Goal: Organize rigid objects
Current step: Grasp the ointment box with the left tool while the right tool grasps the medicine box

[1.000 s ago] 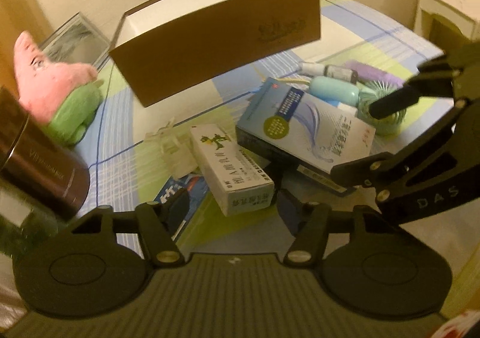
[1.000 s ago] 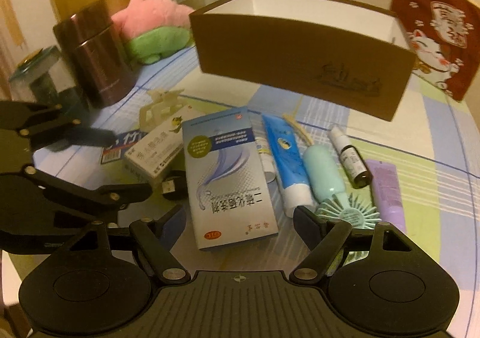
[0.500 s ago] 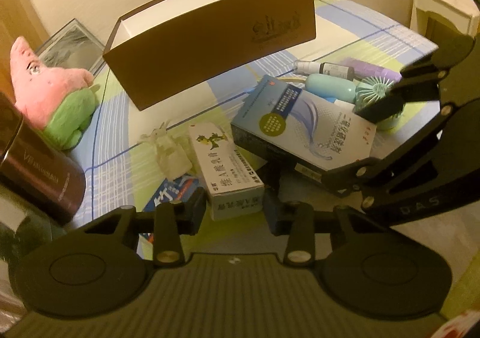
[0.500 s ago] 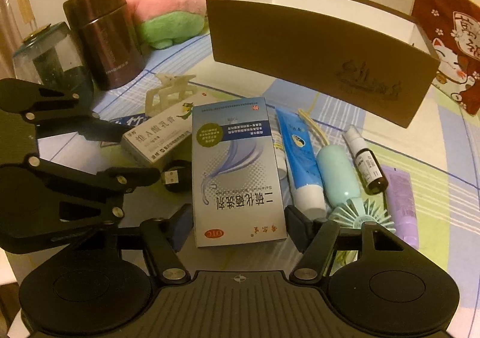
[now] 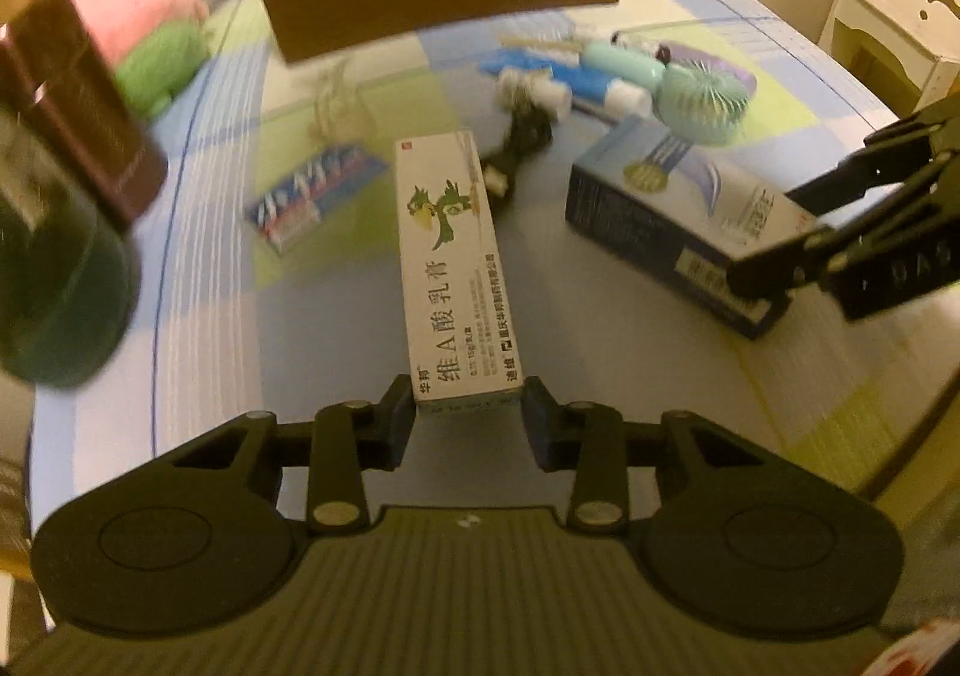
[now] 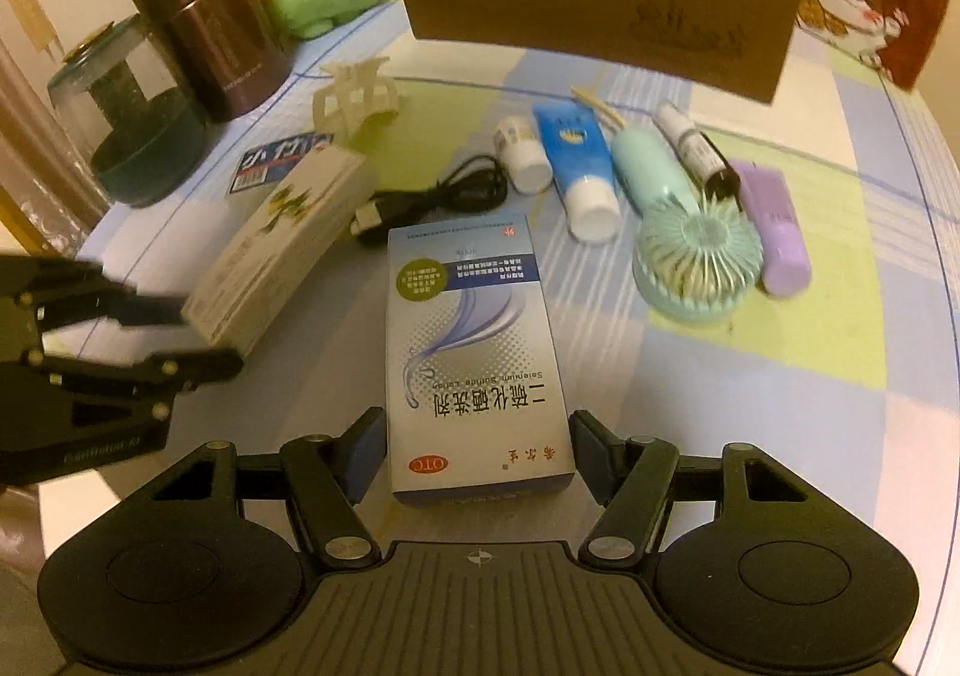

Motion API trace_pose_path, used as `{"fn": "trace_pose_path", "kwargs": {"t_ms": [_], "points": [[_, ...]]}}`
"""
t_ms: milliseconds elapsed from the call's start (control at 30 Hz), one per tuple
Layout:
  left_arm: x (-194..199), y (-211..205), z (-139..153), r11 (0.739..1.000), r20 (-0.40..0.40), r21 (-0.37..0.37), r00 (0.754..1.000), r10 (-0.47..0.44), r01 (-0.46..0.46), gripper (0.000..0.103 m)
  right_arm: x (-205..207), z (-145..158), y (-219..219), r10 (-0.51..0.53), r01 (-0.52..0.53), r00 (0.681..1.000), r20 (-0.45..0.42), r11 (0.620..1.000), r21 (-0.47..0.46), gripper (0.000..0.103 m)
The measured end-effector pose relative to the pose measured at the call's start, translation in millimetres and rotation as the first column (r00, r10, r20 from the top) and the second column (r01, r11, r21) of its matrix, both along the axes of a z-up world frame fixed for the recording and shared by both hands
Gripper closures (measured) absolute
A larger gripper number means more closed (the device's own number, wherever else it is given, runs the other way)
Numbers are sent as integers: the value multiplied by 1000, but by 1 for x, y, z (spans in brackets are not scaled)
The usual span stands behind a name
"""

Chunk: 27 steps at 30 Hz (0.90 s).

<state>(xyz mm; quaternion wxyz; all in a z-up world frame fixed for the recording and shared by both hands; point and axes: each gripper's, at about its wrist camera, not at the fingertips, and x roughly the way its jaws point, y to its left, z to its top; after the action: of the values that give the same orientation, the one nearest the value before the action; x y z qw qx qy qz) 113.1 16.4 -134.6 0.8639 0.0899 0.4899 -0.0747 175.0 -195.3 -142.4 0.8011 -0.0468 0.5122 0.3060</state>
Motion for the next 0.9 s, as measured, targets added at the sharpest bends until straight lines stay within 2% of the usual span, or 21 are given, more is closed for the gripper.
{"fn": "trace_pose_path", "kwargs": {"t_ms": [100, 167, 267, 367, 467, 733, 800, 833, 900], "points": [[-6, 2, 3, 1000, -16, -18, 1000, 6, -6, 64, -3, 1, 1, 4, -4, 1000, -3, 1000, -3, 36], [-4, 3, 8, 1000, -5, -21, 1000, 10, -10, 50, -2, 0, 4, 1, -1, 1000, 2, 1000, -5, 34], [5, 4, 13, 998, 3, -55, 1000, 27, -27, 44, 0, -2, 8, -27, 27, 999, 21, 1000, -7, 29], [21, 3, 11, 997, -1, -66, 999, 34, -34, 44, 3, -3, 16, -16, 16, 999, 42, 1000, -17, 28], [37, 1, 4, 999, -11, -33, 999, 37, -37, 44, 7, -2, 26, -9, 11, 998, 66, 999, -39, 28], [59, 16, -2, 994, -60, -89, 997, 53, -58, 45, 19, -6, 36, -31, 33, 998, 48, 999, -40, 29], [64, 16, -6, 995, -78, -85, 996, 51, -57, 50, 18, -8, 37, -42, 44, 998, 47, 998, -47, 33], [64, 15, -8, 995, -86, -83, 995, 51, -58, 58, 18, -10, 39, -42, 44, 998, 48, 997, -57, 36], [65, 14, -10, 995, -94, -84, 994, 47, -55, 59, 15, -10, 40, -43, 47, 997, 62, 997, -64, 37]]}}
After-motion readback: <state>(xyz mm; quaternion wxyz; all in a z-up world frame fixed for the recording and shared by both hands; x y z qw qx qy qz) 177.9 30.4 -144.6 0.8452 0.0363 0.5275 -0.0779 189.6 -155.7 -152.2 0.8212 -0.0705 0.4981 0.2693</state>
